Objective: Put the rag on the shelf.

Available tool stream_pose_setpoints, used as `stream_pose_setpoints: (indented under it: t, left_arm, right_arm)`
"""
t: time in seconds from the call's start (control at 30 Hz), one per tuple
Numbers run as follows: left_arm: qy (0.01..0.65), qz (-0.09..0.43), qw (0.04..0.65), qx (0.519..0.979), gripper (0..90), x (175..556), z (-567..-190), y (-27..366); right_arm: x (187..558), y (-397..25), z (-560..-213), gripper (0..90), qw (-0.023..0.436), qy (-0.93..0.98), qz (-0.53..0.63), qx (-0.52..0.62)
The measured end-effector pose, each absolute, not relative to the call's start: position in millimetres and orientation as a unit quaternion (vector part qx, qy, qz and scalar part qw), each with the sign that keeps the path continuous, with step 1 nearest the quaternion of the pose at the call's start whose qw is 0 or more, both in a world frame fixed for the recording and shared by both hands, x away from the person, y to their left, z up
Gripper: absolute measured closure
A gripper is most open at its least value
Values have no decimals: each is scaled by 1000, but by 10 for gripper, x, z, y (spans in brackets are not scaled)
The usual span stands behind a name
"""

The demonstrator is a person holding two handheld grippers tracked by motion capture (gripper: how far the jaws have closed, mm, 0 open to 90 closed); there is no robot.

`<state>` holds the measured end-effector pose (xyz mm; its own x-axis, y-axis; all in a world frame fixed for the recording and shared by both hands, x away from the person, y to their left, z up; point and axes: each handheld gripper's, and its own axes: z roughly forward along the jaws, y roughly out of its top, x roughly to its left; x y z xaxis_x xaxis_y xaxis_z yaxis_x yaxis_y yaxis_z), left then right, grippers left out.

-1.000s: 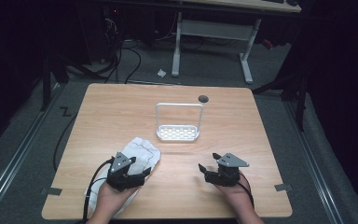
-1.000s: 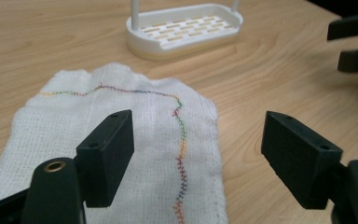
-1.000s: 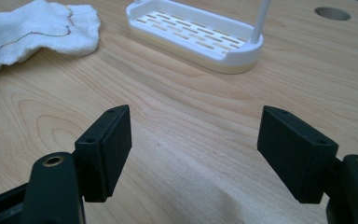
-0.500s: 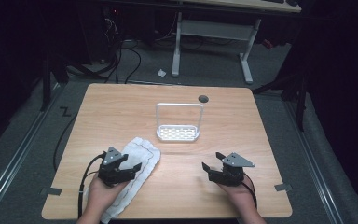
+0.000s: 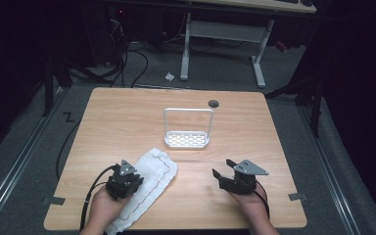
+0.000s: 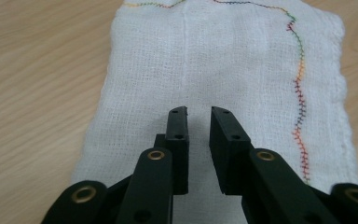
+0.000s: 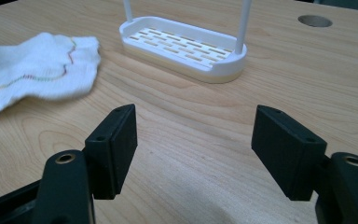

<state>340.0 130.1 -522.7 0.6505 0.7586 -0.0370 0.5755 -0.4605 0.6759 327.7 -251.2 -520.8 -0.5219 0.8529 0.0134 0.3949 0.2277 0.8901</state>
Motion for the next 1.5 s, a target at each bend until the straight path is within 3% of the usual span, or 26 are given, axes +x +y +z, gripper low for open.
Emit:
stream_pose_setpoints:
  t: [0.17, 0.33, 0.37, 0.5, 0.57, 0.63, 0.73, 0.83, 1.0, 1.1, 1.17, 1.3, 1.33, 1.37, 1.43, 1.5]
  left_arm:
    - [344, 111, 362, 859, 727, 3249, -5263, 907]
    - [317, 115, 370, 866, 704, 3200, -5241, 744]
    - [316, 139, 366, 864, 693, 3210, -5169, 813]
    - [358, 151, 374, 842, 674, 3316, -5074, 1151]
    - [400, 128, 385, 822, 673, 3391, -5093, 1403]
    - [405, 127, 362, 830, 677, 3415, -5157, 1477]
    - [404, 121, 354, 835, 727, 3424, -5193, 1443]
    - [385, 112, 342, 850, 747, 3399, -5232, 1327]
    - [357, 65, 358, 860, 751, 3308, -5238, 1096]
    - [309, -12, 383, 870, 750, 3163, -5280, 791]
    - [292, -29, 388, 874, 745, 3114, -5307, 695]
    - [273, -26, 399, 875, 726, 3047, -5309, 571]
    - [276, -26, 407, 870, 709, 3052, -5310, 581]
    - [278, -28, 411, 867, 709, 3056, -5311, 585]
    - [267, -15, 407, 873, 696, 3021, -5316, 554]
    - [266, -12, 406, 874, 696, 3012, -5318, 545]
  right_arm:
    - [3261, -2458, -5212, 320, 236, 746, 461, 418]
    - [3163, -2310, -5192, 391, 216, 760, 465, 400]
    - [3069, -2176, -5182, 472, 204, 772, 466, 381]
    - [2965, -1972, -5192, 544, 181, 797, 458, 351]
    - [2907, -1841, -5216, 570, 162, 812, 452, 332]
    - [2853, -1645, -5301, 581, 149, 836, 429, 309]
    - [2842, -1558, -5358, 625, 167, 849, 401, 300]
    - [2900, -1591, -5358, 757, 177, 849, 385, 316]
    - [3119, -1862, -5366, 793, 210, 828, 370, 365]
    - [3319, -2091, -5383, 790, 226, 808, 362, 405]
    - [3369, -2149, -5383, 788, 227, 803, 362, 415]
    - [3394, -2280, -5338, 705, 219, 787, 380, 434]
    - [3316, -2317, -5275, 613, 216, 778, 395, 437]
    - [3316, -2317, -5275, 613, 216, 778, 395, 437]
    - [3196, -2343, -5279, 539, 178, 778, 408, 444]
    - [3164, -2330, -5292, 540, 172, 779, 407, 444]
